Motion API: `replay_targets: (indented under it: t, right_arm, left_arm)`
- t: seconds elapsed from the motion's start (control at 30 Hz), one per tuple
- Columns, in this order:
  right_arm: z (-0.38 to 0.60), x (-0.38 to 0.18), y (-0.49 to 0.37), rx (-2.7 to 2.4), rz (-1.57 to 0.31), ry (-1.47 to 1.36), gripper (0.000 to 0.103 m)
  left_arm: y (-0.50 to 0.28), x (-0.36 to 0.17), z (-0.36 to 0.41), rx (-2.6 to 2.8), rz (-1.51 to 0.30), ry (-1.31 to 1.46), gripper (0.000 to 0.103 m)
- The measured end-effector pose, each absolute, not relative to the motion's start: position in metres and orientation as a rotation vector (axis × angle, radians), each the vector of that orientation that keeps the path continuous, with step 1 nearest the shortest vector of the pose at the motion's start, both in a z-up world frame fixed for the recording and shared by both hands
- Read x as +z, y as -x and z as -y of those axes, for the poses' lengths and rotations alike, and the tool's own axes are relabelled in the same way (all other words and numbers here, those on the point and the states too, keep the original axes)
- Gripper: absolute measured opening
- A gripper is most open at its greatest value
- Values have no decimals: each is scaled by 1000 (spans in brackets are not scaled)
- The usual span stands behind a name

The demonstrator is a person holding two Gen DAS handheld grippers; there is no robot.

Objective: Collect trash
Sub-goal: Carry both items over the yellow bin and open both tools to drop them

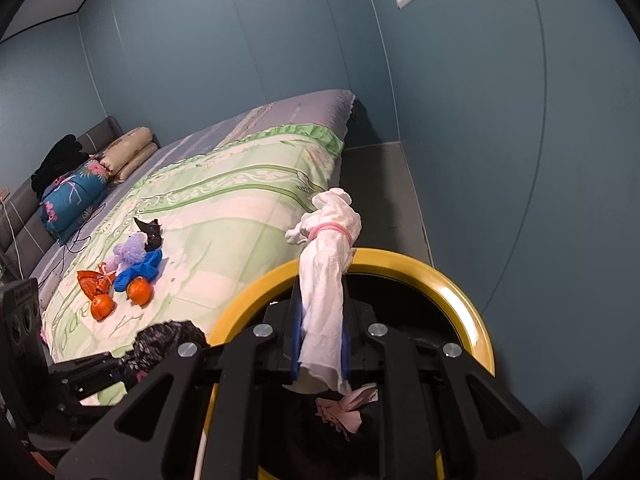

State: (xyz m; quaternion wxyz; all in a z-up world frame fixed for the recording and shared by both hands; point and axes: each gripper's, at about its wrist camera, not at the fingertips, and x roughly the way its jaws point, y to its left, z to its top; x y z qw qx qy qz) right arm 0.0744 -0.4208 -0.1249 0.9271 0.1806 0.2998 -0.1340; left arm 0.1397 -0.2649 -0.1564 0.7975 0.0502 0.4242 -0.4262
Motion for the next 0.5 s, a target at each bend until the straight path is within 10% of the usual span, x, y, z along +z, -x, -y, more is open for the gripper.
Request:
replay_targets:
  t: [0.4, 0.5]
  right_arm:
    - [435, -138, -73, -294, -627, -418, 15]
    - [441, -138, -69, -312, -610, -443, 42]
  left_arm:
    - [-131, -169, 281, -957, -941, -136, 40]
    - [-137, -166, 279, -962, -942, -114, 51]
